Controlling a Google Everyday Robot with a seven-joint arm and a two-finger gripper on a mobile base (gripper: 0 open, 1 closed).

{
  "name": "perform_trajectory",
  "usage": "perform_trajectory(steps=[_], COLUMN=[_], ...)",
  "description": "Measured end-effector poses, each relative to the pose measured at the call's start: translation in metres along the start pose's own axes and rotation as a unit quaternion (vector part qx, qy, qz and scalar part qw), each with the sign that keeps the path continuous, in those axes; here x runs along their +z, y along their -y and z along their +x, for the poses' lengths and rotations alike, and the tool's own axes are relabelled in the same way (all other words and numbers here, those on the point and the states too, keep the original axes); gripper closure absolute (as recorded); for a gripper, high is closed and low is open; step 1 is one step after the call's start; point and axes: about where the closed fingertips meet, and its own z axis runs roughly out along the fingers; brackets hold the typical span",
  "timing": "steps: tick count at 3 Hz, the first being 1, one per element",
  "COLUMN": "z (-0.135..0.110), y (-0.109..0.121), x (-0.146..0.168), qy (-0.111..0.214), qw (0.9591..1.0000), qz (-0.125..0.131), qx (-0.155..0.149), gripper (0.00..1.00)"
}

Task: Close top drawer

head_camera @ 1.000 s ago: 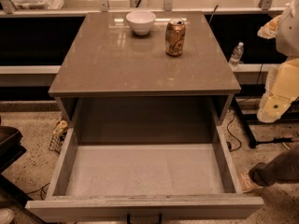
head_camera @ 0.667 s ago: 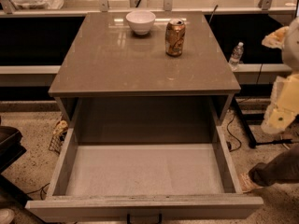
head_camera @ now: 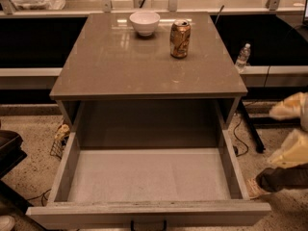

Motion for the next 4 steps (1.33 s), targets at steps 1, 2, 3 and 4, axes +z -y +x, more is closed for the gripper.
perform_trajectory(steps=[1,2,3,4], z=[0.038,0.056,0.074,0.07], y=[-0.048,-0.077,-0.115,-0.15], x=[0.05,0.075,0.086,0.093], qy=[0.022,0.03,0.026,0.032], qw=[0.9997,0.9994,0.9988,0.9966], qz=[-0.005,-0.015,-0.04,-0.066], qx=[0.0,-0.004,-0.012,-0.038], gripper=[0.67,0.9,1.0,1.0])
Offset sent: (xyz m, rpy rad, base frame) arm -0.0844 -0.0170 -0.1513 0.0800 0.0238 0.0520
